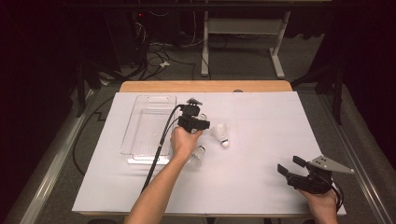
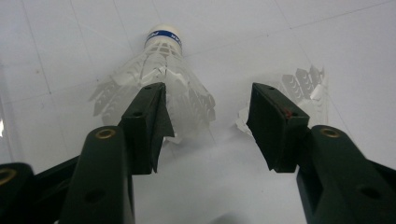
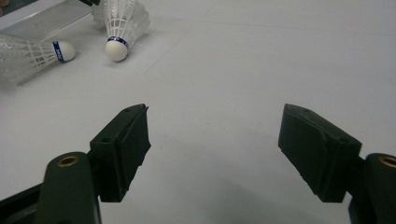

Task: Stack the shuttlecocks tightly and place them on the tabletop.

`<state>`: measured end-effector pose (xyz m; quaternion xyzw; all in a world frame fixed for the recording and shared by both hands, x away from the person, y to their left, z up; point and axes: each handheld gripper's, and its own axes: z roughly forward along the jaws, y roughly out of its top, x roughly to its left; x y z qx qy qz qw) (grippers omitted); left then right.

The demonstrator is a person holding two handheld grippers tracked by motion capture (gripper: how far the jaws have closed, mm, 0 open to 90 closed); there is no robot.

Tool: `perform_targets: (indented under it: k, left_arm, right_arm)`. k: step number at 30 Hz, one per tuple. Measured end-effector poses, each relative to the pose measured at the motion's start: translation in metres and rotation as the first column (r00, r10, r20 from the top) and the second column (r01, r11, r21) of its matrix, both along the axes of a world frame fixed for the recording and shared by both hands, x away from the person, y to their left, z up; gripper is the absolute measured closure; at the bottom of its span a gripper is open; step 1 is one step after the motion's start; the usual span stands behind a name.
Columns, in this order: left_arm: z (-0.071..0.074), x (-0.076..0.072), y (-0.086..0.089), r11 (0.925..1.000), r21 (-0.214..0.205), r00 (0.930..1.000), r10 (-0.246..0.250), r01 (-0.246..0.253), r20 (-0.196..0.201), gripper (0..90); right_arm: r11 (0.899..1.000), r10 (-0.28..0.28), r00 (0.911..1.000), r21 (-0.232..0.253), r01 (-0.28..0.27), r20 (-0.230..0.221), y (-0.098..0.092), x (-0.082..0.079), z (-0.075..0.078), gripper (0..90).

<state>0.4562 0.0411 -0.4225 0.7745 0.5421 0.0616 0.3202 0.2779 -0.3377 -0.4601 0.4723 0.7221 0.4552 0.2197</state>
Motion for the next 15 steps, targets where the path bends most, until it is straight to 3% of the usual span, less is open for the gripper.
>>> perform_targets:
  k: [15]
  left_arm:
    - [-0.0007,0.0046,0.0013,0.9998,0.002,0.9998,0.020,-0.020,0.008,55.6]
  right_arm:
    - [1.000,0.002,1.0000,0.001,-0.002,-0.003,0.0004,0.0003,-0.0003,25.1]
